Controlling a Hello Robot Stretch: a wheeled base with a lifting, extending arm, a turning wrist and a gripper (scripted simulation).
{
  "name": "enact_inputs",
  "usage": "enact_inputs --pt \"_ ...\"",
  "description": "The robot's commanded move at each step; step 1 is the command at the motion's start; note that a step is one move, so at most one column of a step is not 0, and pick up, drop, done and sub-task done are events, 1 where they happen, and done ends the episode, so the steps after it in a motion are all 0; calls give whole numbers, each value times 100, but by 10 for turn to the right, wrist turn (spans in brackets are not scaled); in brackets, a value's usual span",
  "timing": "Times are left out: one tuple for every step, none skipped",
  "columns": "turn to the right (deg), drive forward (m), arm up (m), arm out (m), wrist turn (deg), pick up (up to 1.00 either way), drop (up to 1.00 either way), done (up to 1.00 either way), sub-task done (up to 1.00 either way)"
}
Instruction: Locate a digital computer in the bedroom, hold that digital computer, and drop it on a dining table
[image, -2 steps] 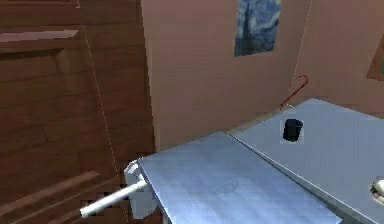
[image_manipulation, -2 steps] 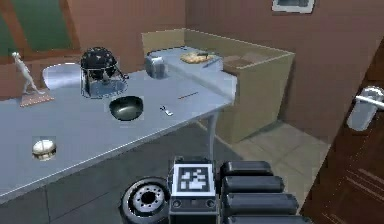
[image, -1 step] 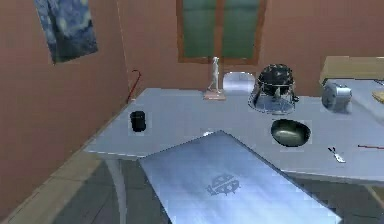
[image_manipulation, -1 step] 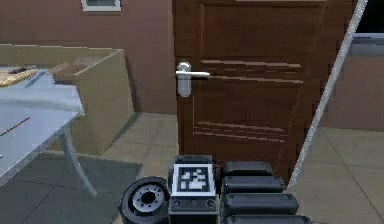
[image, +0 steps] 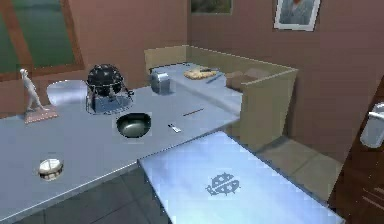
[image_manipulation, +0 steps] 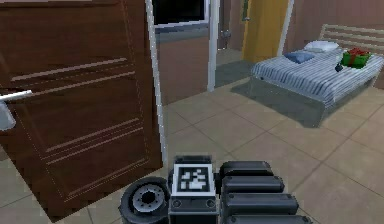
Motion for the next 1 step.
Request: enact_inputs --pt "450 0 0 0 0 0 0 0 0"
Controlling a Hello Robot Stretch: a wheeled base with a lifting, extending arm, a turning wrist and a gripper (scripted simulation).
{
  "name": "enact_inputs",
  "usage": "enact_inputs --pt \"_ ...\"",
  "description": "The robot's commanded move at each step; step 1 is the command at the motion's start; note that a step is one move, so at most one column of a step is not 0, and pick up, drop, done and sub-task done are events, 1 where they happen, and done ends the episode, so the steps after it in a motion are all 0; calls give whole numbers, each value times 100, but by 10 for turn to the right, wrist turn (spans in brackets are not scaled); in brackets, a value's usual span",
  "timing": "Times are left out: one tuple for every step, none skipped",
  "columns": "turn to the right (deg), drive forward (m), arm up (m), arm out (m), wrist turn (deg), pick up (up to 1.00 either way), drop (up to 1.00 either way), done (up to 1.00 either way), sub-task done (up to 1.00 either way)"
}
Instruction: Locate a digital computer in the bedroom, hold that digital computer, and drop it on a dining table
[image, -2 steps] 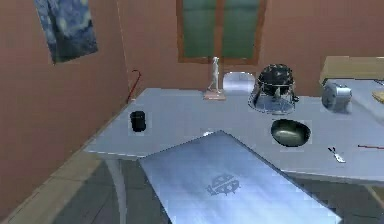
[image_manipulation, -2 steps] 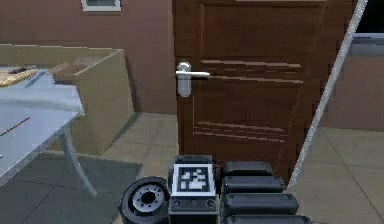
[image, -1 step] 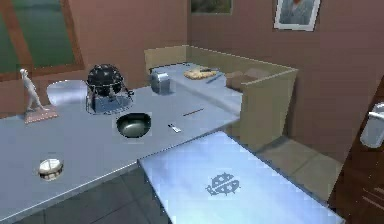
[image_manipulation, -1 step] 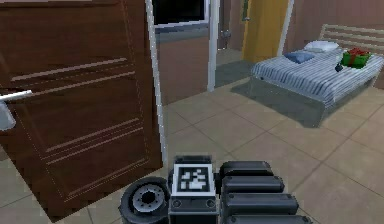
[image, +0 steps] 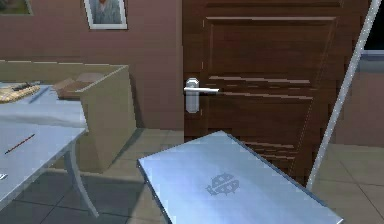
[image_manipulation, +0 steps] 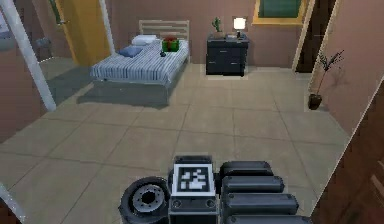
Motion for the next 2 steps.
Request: enact_inputs --pt "60 0 0 0 0 0 0 0 0" --pt "0 5 0 0 0 0 0 0 0"
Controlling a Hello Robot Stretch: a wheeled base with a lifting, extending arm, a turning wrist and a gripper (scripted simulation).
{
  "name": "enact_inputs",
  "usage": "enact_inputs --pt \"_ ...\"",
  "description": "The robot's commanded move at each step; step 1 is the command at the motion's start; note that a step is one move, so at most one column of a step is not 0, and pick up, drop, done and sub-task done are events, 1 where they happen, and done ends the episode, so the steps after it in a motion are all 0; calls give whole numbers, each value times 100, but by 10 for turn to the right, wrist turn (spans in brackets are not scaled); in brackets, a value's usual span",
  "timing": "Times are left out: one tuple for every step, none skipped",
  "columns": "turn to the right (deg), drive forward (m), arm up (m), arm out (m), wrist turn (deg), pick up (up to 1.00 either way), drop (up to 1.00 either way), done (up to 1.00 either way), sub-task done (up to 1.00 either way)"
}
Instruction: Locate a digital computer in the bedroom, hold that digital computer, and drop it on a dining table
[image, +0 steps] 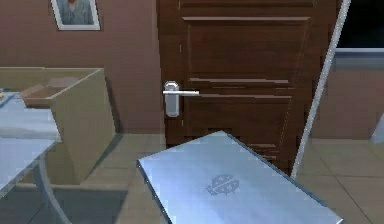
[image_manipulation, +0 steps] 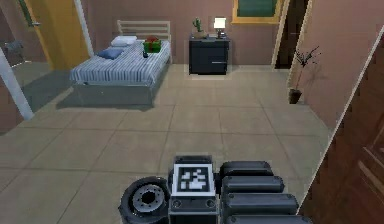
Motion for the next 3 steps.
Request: enact_inputs --pt "-450 0 0 0 0 0 0 0 0" --pt "-150 0 0 0 0 0 0 0 0" --pt "0 30 0 0 0 0 0 0 0"
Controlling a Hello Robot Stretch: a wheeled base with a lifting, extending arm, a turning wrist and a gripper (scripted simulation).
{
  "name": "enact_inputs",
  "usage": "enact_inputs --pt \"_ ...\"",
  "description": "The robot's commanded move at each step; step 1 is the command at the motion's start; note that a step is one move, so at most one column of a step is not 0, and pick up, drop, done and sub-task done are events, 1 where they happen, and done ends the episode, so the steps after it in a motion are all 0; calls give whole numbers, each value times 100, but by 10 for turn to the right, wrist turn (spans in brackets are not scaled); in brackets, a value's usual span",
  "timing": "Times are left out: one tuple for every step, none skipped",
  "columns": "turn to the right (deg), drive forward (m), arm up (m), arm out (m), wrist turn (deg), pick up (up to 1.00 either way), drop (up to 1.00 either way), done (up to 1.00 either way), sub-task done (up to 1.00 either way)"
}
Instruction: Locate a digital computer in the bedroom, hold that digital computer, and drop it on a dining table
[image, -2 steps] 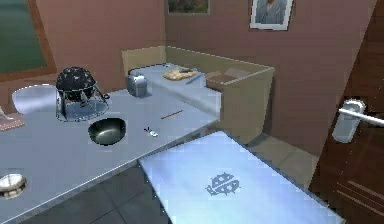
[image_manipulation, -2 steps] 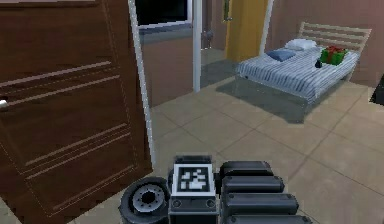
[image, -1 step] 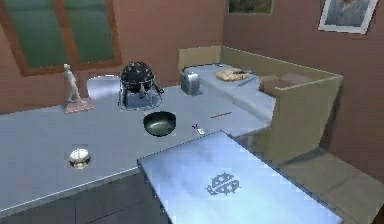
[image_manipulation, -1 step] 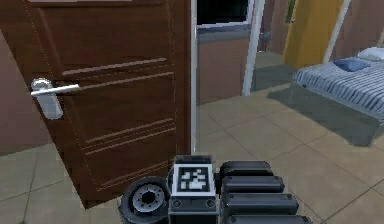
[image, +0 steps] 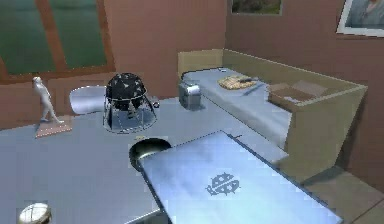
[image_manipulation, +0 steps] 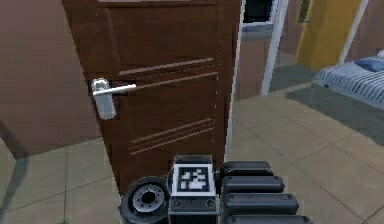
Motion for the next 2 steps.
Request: enact_inputs --pt "450 0 0 0 0 0 0 0 0" --pt "30 0 0 0 0 0 0 0 0"
